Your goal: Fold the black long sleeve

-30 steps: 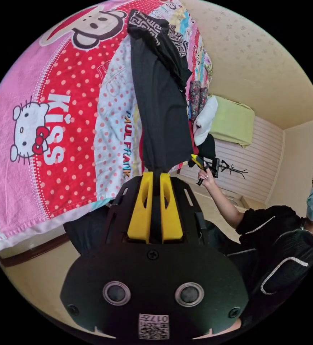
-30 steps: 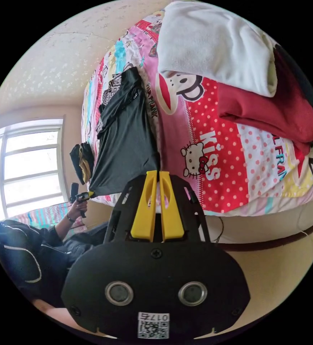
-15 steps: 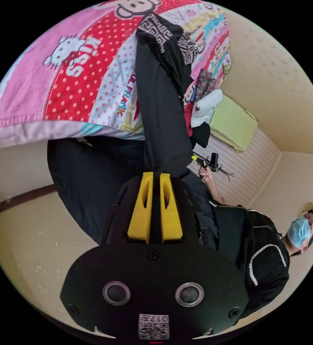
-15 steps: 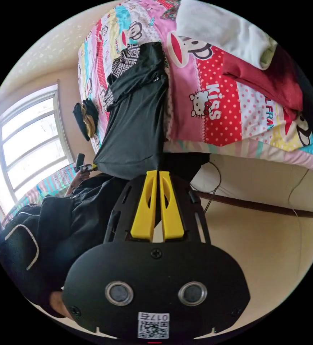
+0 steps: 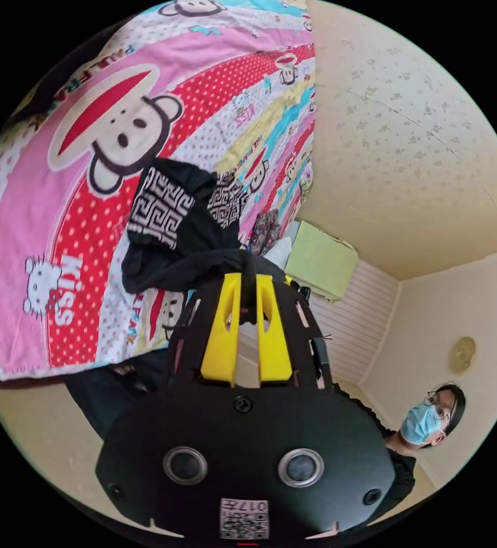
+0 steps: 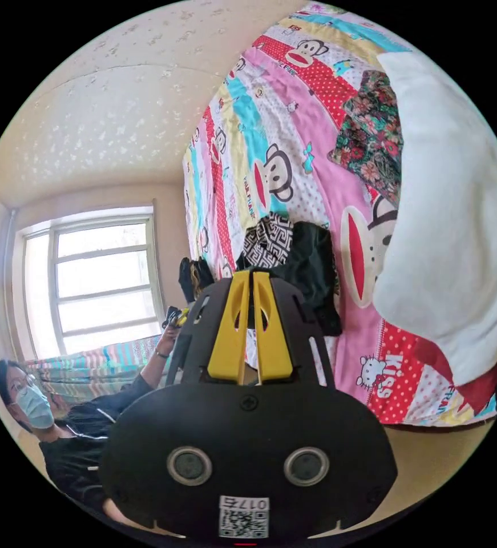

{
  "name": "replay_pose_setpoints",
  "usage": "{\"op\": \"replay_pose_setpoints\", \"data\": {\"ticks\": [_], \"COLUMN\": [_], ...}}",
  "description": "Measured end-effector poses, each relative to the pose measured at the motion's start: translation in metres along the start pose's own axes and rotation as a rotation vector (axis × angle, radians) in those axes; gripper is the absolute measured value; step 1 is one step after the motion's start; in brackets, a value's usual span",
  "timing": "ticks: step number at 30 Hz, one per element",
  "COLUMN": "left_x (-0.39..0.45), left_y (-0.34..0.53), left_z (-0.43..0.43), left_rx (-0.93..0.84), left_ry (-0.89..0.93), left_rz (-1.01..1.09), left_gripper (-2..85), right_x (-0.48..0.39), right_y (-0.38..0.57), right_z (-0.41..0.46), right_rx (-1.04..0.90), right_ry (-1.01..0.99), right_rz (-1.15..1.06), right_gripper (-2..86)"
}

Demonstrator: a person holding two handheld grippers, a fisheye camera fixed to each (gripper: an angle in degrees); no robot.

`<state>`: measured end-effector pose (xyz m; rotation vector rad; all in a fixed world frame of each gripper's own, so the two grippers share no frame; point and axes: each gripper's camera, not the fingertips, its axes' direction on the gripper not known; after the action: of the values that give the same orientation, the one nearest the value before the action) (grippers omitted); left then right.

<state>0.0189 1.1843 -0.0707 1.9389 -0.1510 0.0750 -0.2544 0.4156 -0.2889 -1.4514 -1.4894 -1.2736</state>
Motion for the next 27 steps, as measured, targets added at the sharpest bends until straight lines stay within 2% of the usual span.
{"op": "replay_pose_setpoints", "data": {"ticks": [4, 9, 11, 15, 17, 20, 24, 27], "left_x": [-0.03, -0.079, -0.089, -0.12, -0.141, -0.168, -0.186, -0.196], "left_y": [-0.081, -0.088, -0.069, 0.0, 0.023, 0.037, 0.034, 0.027], "left_z": [0.022, 0.043, 0.05, 0.071, 0.08, 0.098, 0.115, 0.127], "left_rx": [0.153, 0.237, 0.214, 0.114, 0.086, 0.063, 0.083, 0.031], "left_ry": [0.071, 0.143, 0.095, -0.224, -0.295, -0.306, -0.407, -0.454], "left_rz": [0.009, 0.061, 0.125, 0.24, 0.25, 0.259, 0.235, 0.23], "left_gripper": [16.6, 17.1, 16.3, 15.0, 14.3, 13.7, 13.2, 12.6], "right_x": [0.011, 0.039, 0.039, 0.043, 0.05, 0.058, 0.067, 0.075], "right_y": [-0.056, -0.062, -0.041, 0.003, 0.029, 0.045, 0.045, 0.035], "right_z": [0.036, 0.061, 0.076, 0.109, 0.126, 0.144, 0.155, 0.165], "right_rx": [0.09, 0.134, 0.054, -0.125, -0.174, -0.17, -0.109, -0.112], "right_ry": [-0.011, -0.119, -0.038, 0.244, 0.372, 0.428, 0.419, 0.426], "right_rz": [0.006, 0.026, -0.054, -0.158, -0.195, -0.202, -0.155, -0.126], "right_gripper": [6.6, 9.2, 9.2, 9.1, 9.0, 8.9, 8.7, 8.5]}}
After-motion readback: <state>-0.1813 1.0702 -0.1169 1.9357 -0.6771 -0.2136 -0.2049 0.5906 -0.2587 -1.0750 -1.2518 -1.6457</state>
